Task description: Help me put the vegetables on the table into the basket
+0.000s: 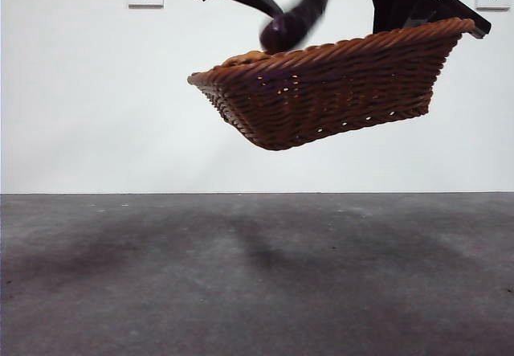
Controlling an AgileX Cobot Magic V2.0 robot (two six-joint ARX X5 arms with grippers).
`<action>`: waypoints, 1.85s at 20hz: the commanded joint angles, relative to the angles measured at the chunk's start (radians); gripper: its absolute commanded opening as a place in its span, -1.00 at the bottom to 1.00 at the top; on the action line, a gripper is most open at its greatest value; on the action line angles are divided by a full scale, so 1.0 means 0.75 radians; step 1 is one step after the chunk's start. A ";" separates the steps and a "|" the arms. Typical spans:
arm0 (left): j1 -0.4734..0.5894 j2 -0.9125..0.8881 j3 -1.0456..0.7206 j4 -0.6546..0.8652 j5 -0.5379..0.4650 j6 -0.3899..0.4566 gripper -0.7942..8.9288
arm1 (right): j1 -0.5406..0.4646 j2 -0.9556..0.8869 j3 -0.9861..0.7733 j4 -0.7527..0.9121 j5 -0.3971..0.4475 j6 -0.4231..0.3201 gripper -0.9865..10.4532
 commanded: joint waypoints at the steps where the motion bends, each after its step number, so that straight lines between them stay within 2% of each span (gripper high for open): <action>1: 0.002 0.008 -0.008 0.005 -0.004 -0.020 0.23 | 0.002 -0.002 0.003 0.017 -0.019 0.026 -0.86; 3: 0.002 0.008 -0.008 0.033 -0.042 -0.020 0.23 | 0.001 -0.002 0.003 0.011 -0.020 0.029 -0.86; 7: 0.044 -0.035 -0.008 0.036 -0.026 -0.003 0.23 | -0.004 -0.002 0.003 -0.012 -0.002 0.028 -0.86; 11: 0.110 -0.191 -0.008 -0.051 -0.032 0.202 0.23 | -0.048 -0.002 0.003 -0.091 0.008 0.027 -0.86; 15: 0.164 -0.356 -0.008 -0.291 -0.033 0.380 0.16 | -0.070 -0.002 0.003 -0.100 0.032 0.026 -0.86; 16: 0.164 -0.391 -0.008 -0.373 -0.033 0.417 0.00 | -0.083 -0.001 0.003 -0.081 0.033 0.023 -0.86; 18: 0.164 -0.451 -0.008 -0.510 -0.034 0.470 -0.47 | -0.115 0.001 0.003 -0.037 0.032 0.018 -0.86; 19: 0.164 -0.480 -0.009 -0.511 -0.032 0.475 -0.60 | -0.143 0.003 0.003 -0.017 0.032 0.009 -0.86; 22: 0.157 -0.584 -0.009 -0.511 -0.032 0.465 -0.78 | -0.234 0.017 0.003 -0.013 0.019 -0.022 -0.86; 26: 0.149 -0.773 -0.024 -0.512 -0.032 0.434 -0.78 | -0.376 0.117 0.003 0.003 -0.003 -0.083 -0.86; 28: 0.149 -0.902 -0.102 -0.512 -0.032 0.416 -0.78 | -0.432 0.207 0.003 0.056 -0.102 -0.151 -0.86; 32: 0.149 -1.201 -0.439 -0.512 -0.033 0.362 -0.78 | -0.484 0.402 0.004 0.184 -0.274 -0.190 -0.86; 35: 0.149 -1.376 -0.621 -0.512 -0.031 0.275 -0.78 | -0.495 0.529 0.011 0.288 -0.290 -0.170 -0.86; 37: 0.149 -1.445 -0.646 -0.512 -0.031 0.224 -0.78 | -0.510 0.585 0.017 0.298 -0.285 -0.172 -0.86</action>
